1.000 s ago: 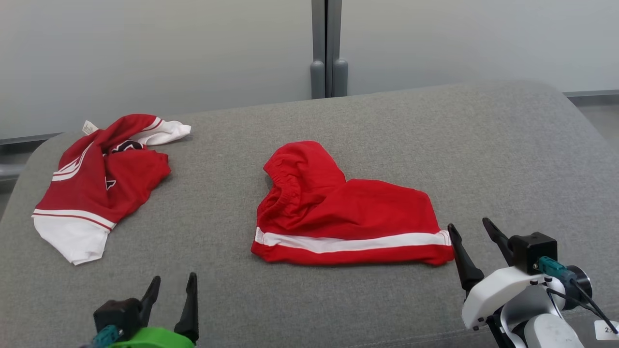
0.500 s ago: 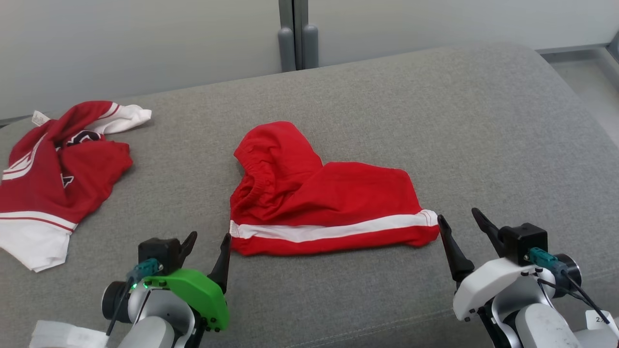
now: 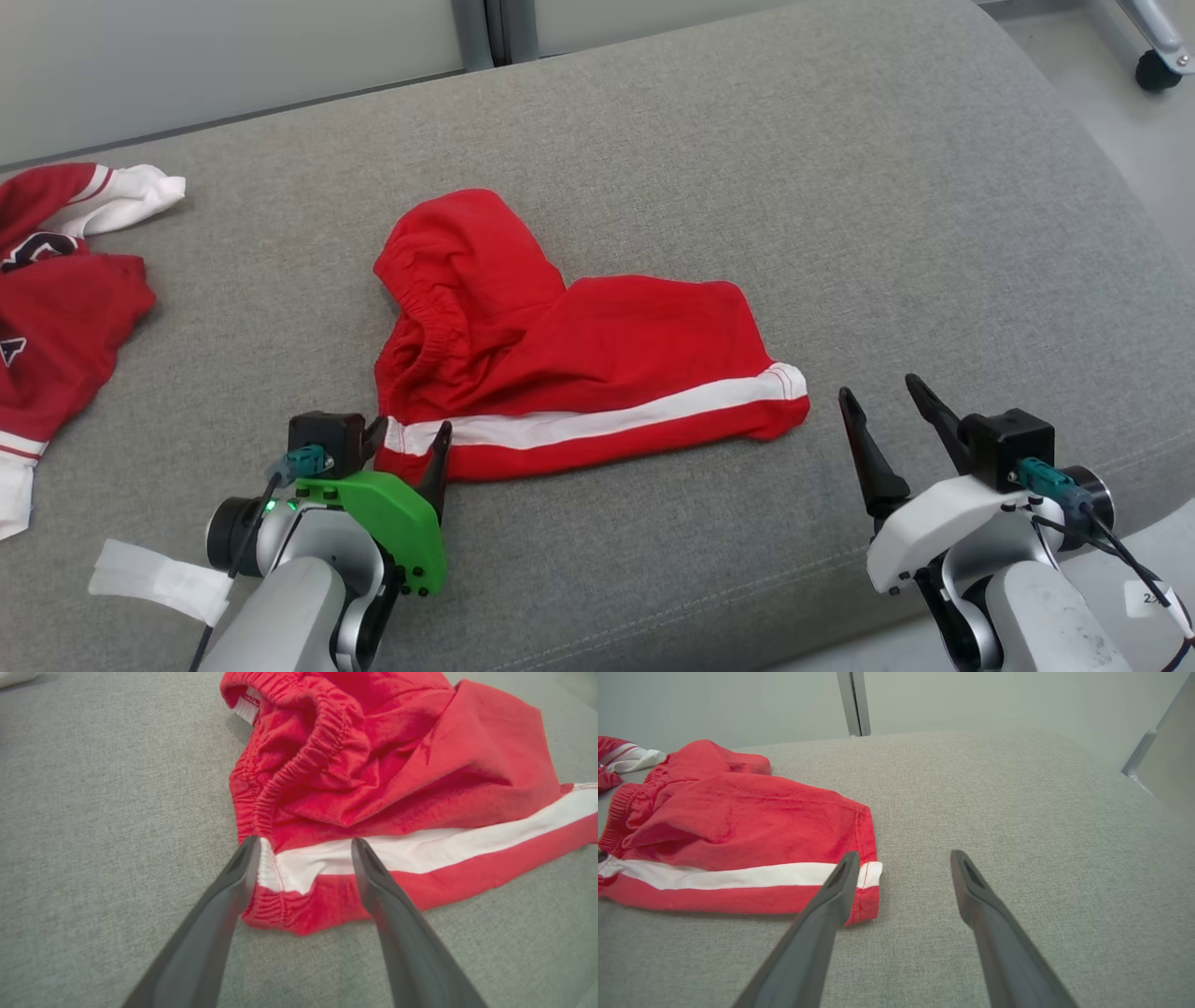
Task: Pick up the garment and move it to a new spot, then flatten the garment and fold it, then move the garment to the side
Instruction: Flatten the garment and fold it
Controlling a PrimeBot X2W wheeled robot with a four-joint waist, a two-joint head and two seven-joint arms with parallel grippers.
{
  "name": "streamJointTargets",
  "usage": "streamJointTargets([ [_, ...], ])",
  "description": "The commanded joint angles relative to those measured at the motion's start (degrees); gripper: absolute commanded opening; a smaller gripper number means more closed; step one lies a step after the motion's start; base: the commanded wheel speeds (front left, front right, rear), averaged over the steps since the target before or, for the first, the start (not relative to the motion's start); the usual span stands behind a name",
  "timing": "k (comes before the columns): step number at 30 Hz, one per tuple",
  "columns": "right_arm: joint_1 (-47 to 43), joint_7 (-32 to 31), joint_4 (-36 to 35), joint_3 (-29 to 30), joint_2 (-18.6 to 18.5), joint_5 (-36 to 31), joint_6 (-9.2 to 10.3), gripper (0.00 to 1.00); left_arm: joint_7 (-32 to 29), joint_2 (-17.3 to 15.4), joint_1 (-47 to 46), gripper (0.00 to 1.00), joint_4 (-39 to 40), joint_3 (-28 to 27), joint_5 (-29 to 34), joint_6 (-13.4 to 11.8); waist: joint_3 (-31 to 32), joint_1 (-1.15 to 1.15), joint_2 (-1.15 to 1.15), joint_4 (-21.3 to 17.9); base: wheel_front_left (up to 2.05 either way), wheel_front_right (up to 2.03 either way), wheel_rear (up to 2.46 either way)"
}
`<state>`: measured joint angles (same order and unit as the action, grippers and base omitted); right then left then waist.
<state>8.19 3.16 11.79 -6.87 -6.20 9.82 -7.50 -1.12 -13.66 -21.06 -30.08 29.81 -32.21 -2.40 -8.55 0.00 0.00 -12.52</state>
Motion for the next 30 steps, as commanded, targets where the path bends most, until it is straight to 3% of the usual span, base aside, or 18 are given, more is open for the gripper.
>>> streamJointTargets([
  [1, 0.6, 0.5, 0.2, 0.1, 0.0, 0.0, 0.02, 1.0, 0.0, -0.1, -1.0, 1.0, -0.5, -0.2, -0.1, -0.1, -0.6, 0.0, 0.0, -0.6, 0.0, 0.0, 0.0],
  [9, 1.2, 1.1, 1.1, 0.0, 0.5, 0.0, 0.02, 1.0, 0.2, 0.0, -2.7, 1.0, -3.1, 0.0, 0.5, -1.3, -1.2, 0.0, 0.0, -0.5, 0.0, 0.0, 0.0],
  [11, 1.4, 1.4, 1.2, -0.1, 0.6, 0.0, 0.02, 1.0, 0.2, 0.2, -2.8, 0.97, -3.2, 0.4, 0.3, -0.6, -1.4, 0.0, 0.0, -0.4, 0.0, 0.0, 0.0],
  [16, 1.7, 1.8, 1.6, -0.2, 0.7, 0.0, 0.02, 1.0, -0.2, 0.3, -3.5, 0.39, -3.6, 0.9, 0.3, -0.2, -1.6, 0.0, 0.0, -0.3, 0.0, 0.0, 0.0],
  [21, 2.0, 2.0, 2.1, -0.3, 0.4, 0.3, 0.02, 1.0, -0.8, 0.1, -3.8, 0.0, -3.9, 1.4, 0.4, -0.1, -1.9, 0.0, 0.0, -0.2, 0.0, 0.0, 0.0],
  [30, 4.6, 0.2, 5.1, 0.7, -1.8, 1.8, 0.02, 1.0, 2.7, 0.3, -2.2, 0.0, -1.1, 0.9, 0.1, -1.1, -2.6, 0.0, 0.0, 1.8, 0.0, 0.0, 0.0],
])
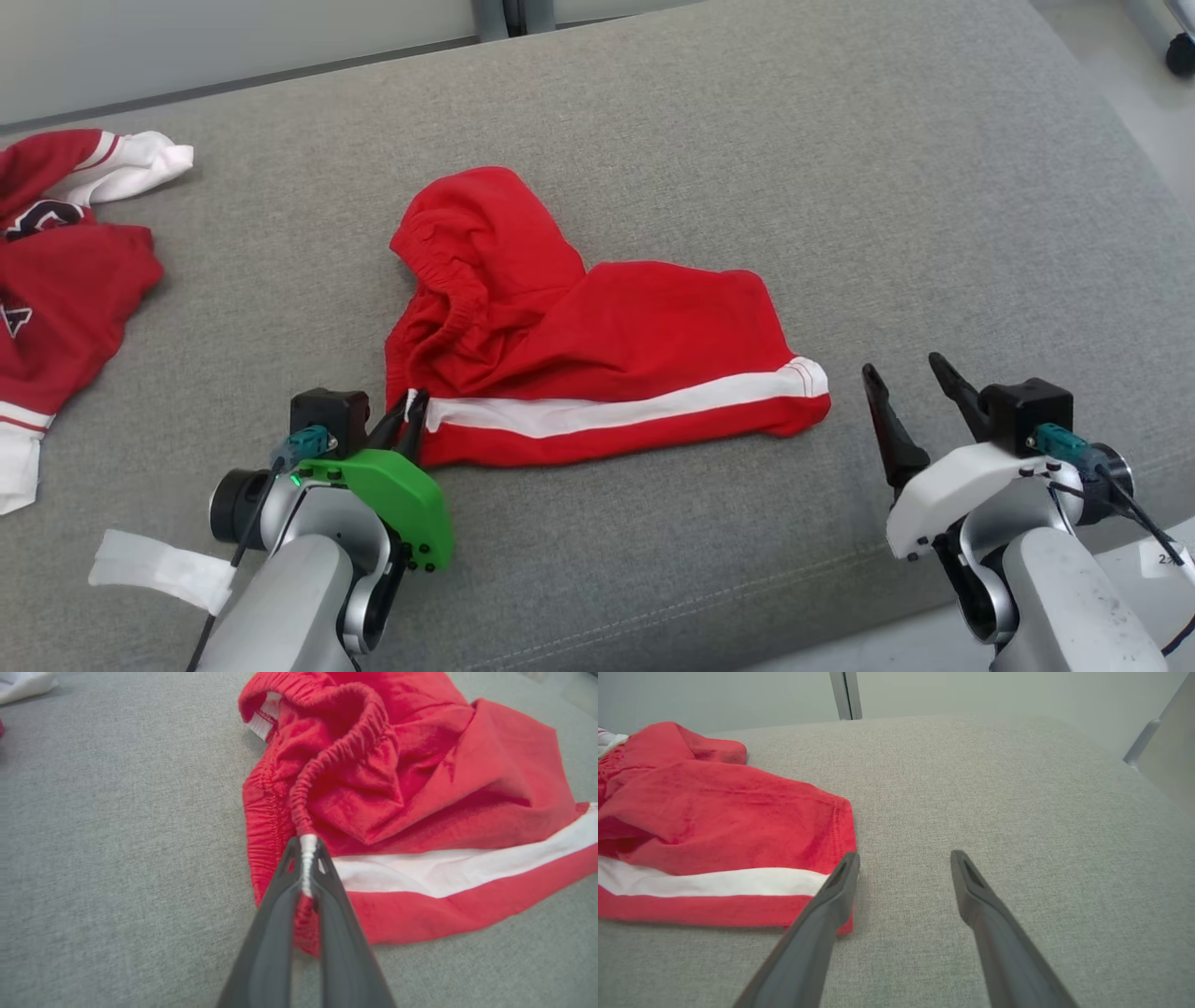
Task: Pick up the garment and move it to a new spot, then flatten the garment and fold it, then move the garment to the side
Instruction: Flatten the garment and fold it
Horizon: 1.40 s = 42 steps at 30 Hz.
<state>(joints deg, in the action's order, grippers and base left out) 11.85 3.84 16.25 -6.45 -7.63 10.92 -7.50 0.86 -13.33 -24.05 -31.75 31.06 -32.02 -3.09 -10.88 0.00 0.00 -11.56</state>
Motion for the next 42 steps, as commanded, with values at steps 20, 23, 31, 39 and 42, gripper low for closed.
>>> streamJointTargets([
  [20, 9.3, -7.6, 12.6, -9.4, -3.0, 17.0, 0.02, 1.0, 1.2, 0.4, 3.0, 0.0, 4.7, 0.8, -1.0, -1.7, -1.9, 0.0, 0.0, 4.9, 0.0, 0.0, 0.0],
  [23, 10.1, -8.0, 13.4, -11.3, -3.8, 18.5, 0.02, 0.8, 1.1, 0.3, 2.9, 0.0, 4.7, 0.9, -1.1, -1.8, -2.0, 0.0, 0.0, 4.9, 0.0, 0.0, 0.0],
  [31, 11.9, -8.0, 14.7, -15.2, -4.9, 21.4, 0.02, 0.38, 1.1, 0.2, 2.4, 0.0, 4.7, 1.3, -1.3, -1.8, -2.1, 0.0, 0.0, 5.1, 0.0, 0.0, 0.0],
  [39, 13.5, -6.5, 15.7, -17.9, -6.0, 21.5, 0.02, 0.0, 1.5, 0.2, 2.4, 0.0, 4.4, 1.3, -1.8, -1.7, -1.7, 0.0, 0.0, 5.0, 0.0, 0.0, 0.0],
  [42, 13.8, -5.1, 15.4, -18.3, -6.3, 21.2, 0.02, 0.0, 2.2, 0.2, 2.7, 0.0, 4.6, 0.9, -2.4, -1.4, -1.3, 0.0, 0.0, 4.9, 0.0, 0.0, 0.0],
])
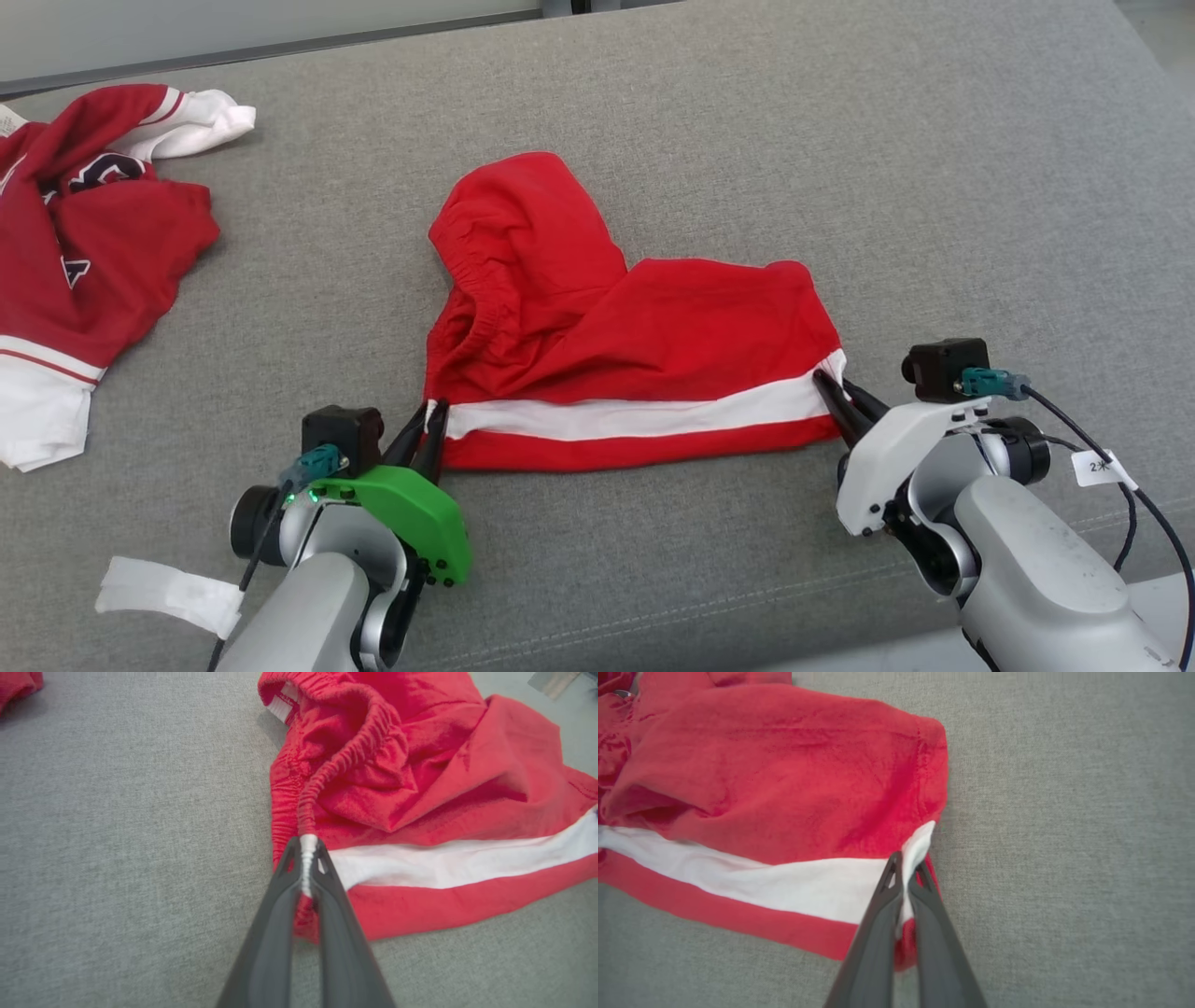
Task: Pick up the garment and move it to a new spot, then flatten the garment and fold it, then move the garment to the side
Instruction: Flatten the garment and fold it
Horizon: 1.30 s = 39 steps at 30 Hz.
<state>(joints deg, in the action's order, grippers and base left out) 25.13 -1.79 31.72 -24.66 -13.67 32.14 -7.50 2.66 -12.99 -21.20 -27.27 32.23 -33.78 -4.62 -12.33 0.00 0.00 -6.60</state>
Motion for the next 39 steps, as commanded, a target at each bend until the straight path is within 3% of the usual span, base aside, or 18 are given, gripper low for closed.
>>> streamJointTargets([
  [1, 0.7, 1.2, -0.5, -0.2, -0.4, -0.2, 0.02, 0.0, 0.7, 0.4, 0.2, 0.0, 0.5, -0.9, -1.8, 0.6, 0.4, 0.0, 0.0, -0.1, 0.0, 0.0, 0.0],
  [5, 1.1, 2.9, -2.3, -0.4, -0.4, 1.1, 0.02, 0.0, 0.5, 2.9, 2.1, 0.0, 2.7, -4.8, -9.4, 3.6, 1.8, 0.0, 0.0, -0.3, 0.0, 0.0, 0.0],
  [9, 1.4, 4.3, -4.7, 0.0, -1.6, 2.4, 0.02, 0.0, -0.4, 3.2, 2.9, 0.0, 6.4, -8.1, -15.1, 5.6, 3.6, 0.0, 0.0, -0.5, 0.0, 0.0, 0.0],
  [18, 2.2, 4.5, -10.9, 2.7, -4.3, 4.4, 0.02, 0.0, -4.4, 1.1, 4.5, 0.0, 17.6, -11.7, -20.9, 5.5, 8.5, 0.0, 0.0, -0.5, 0.0, 0.0, 0.0],
  [21, 2.4, 3.7, -14.2, 3.4, -5.0, 5.2, 0.02, 0.0, -7.2, 0.2, 5.1, 0.0, 22.2, -12.5, -22.8, 4.4, 10.7, 0.0, 0.0, -0.6, 0.0, 0.0, 0.0],
  [28, 4.1, -0.7, -21.3, 5.3, -7.2, 5.2, 0.02, 0.0, -16.5, -3.3, 2.2, 0.0, 30.7, -15.1, -27.1, -1.1, 14.1, 0.0, 0.0, -0.7, 0.0, 0.0, 0.0],
  [33, 6.2, -3.1, -23.2, 7.3, -8.0, 4.1, 0.02, 0.0, -21.8, -6.4, -1.5, 0.0, 32.4, -17.3, -28.8, -4.4, 14.8, 0.0, 0.0, -0.7, 0.0, 0.0, 0.0],
  [39, 8.6, -5.1, -24.0, 8.3, -7.7, 3.5, 0.05, 0.0, -26.0, -7.1, -6.0, 0.0, 33.4, -19.3, -31.9, -7.2, 14.5, 0.0, 0.0, -0.8, 0.0, 0.0, 0.0],
])
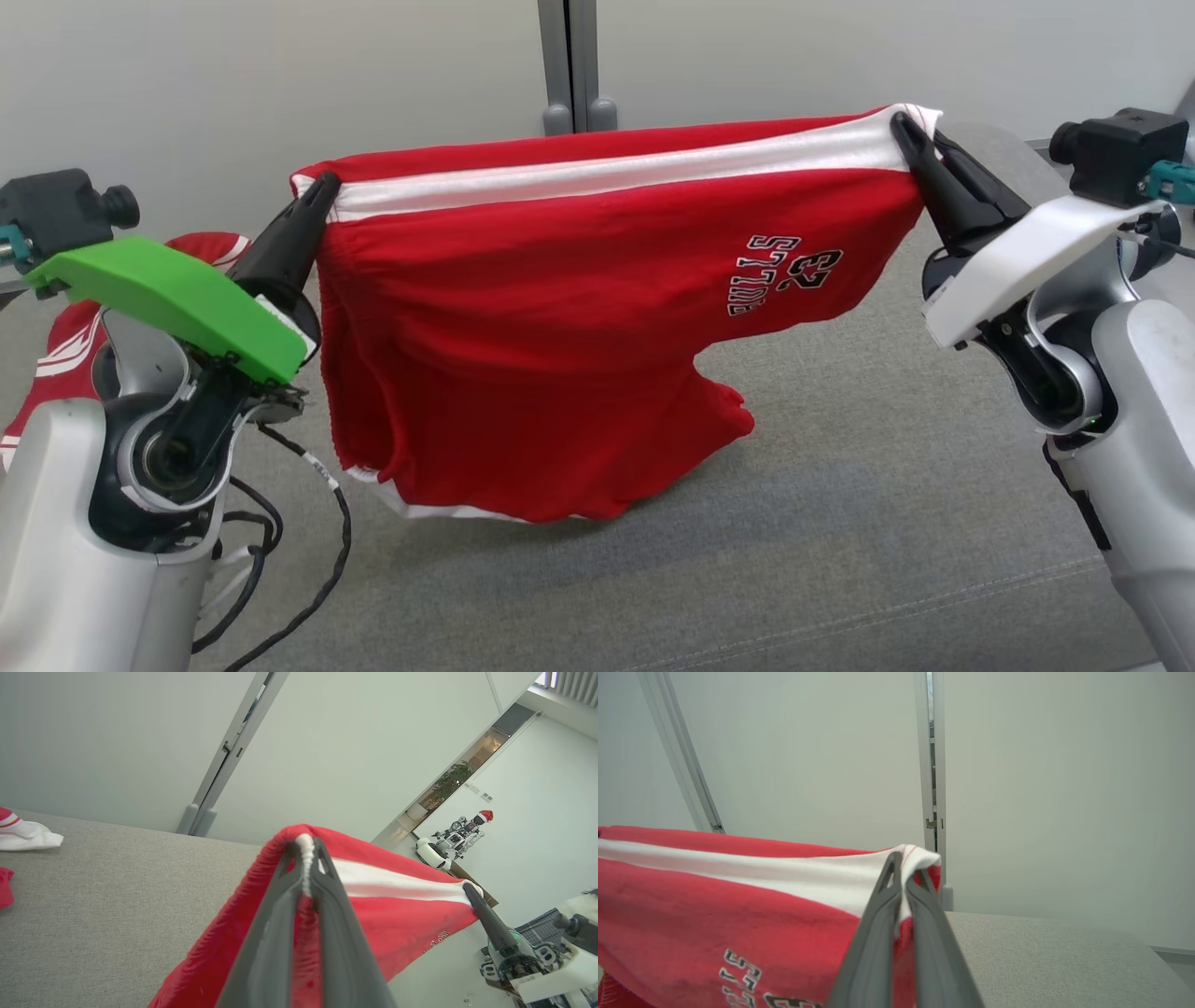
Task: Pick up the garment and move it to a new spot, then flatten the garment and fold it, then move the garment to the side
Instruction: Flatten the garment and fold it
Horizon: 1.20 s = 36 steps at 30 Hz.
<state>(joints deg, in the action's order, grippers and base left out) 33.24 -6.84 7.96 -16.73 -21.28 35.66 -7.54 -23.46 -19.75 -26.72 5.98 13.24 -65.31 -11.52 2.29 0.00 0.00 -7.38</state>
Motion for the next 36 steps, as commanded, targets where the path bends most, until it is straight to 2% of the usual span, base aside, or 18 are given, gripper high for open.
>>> streamJointTargets([
  [1, 1.0, -0.3, -0.2, 0.3, 0.2, 0.1, 0.1, 0.0, -0.7, -0.4, -1.2, 0.0, 0.0, -0.2, -0.6, -0.6, -0.4, 0.0, 0.0, 0.0, 0.0, 0.0, 0.0],
  [6, 5.6, -2.6, 3.0, -2.1, 1.5, 1.3, 0.1, 0.0, -2.9, -0.6, -5.7, 0.0, -3.8, 1.1, 0.6, -2.4, -3.1, 0.0, 0.0, -0.2, 0.0, 0.0, 0.0],
  [11, 17.1, -2.7, 11.1, -3.9, 2.6, 0.8, 0.09, 0.0, -1.4, 1.2, -16.8, 0.0, -11.3, 2.3, 3.7, -2.0, -9.6, 0.0, 0.0, -0.2, 0.0, 0.0, 0.0],
  [13, 23.2, -1.3, 15.3, -3.8, 3.4, -0.5, 0.09, 0.0, 0.6, 2.4, -23.0, 0.0, -14.8, 3.1, 5.7, -0.7, -12.5, 0.0, 0.0, -0.1, 0.0, 0.0, 0.0],
  [16, 33.0, 4.3, 21.6, -2.2, 4.0, -4.3, 0.1, 0.0, 6.4, 4.0, -32.8, 0.0, -20.9, 3.5, 9.8, 1.4, -16.8, 0.0, 0.0, 0.0, 0.0, 0.0, 0.0],
  [18, 35.9, 6.7, 23.7, -1.0, 4.7, -5.6, 0.11, 0.0, 8.7, 4.8, -35.7, 0.0, -23.0, 3.3, 10.8, 2.1, -18.2, 0.0, 0.0, -0.1, 0.0, 0.0, 0.0],
  [21, 43.6, 14.6, 29.0, 3.1, 5.8, -10.3, 0.11, 0.0, 16.3, 6.4, -43.5, 0.0, -28.1, 2.9, 13.3, 6.3, -22.1, 0.0, 0.0, -0.3, 0.0, 0.0, 0.0],
  [22, 47.0, 18.3, 31.9, 5.2, 7.1, -12.6, 0.11, 0.0, 20.7, 7.1, -47.1, 0.0, -31.0, 2.7, 14.3, 9.0, -24.5, 0.0, 0.0, -0.7, 0.0, 0.0, 0.0],
  [23, 48.4, 19.5, 32.8, 5.9, 7.5, -13.7, 0.11, 0.0, 22.5, 7.2, -48.7, 0.0, -32.5, 2.8, 15.1, 10.2, -25.9, 0.0, 0.0, -1.0, 0.0, 0.0, 0.0],
  [26, 48.5, 21.2, 34.8, 6.7, 9.7, -13.6, 0.11, 0.0, 25.3, 7.4, -49.8, 0.0, -37.3, 4.2, 16.2, 13.7, -29.2, 0.0, 0.0, -2.2, 0.0, 0.0, 0.0],
  [28, 46.3, 21.7, 35.5, 5.1, 10.7, -13.1, 0.11, 0.0, 25.8, 7.0, -48.5, 0.0, -40.0, 5.4, 16.8, 15.6, -31.0, 0.0, 0.0, -2.9, 0.0, 0.0, 0.0],
  [32, 40.6, 22.1, 34.8, 0.3, 11.6, -10.4, 0.1, 0.0, 27.4, 6.6, -44.9, 0.0, -43.8, 6.3, 15.5, 17.7, -32.9, 0.0, 0.0, -4.2, 0.0, 0.0, 0.0],
  [36, 33.7, 22.2, 29.9, -3.8, 10.6, -6.6, 0.1, 0.0, 28.0, 5.8, -40.3, 0.0, -43.8, 6.6, 12.4, 18.7, -32.9, 0.0, 0.0, -4.6, 0.0, 0.0, 0.0],
])
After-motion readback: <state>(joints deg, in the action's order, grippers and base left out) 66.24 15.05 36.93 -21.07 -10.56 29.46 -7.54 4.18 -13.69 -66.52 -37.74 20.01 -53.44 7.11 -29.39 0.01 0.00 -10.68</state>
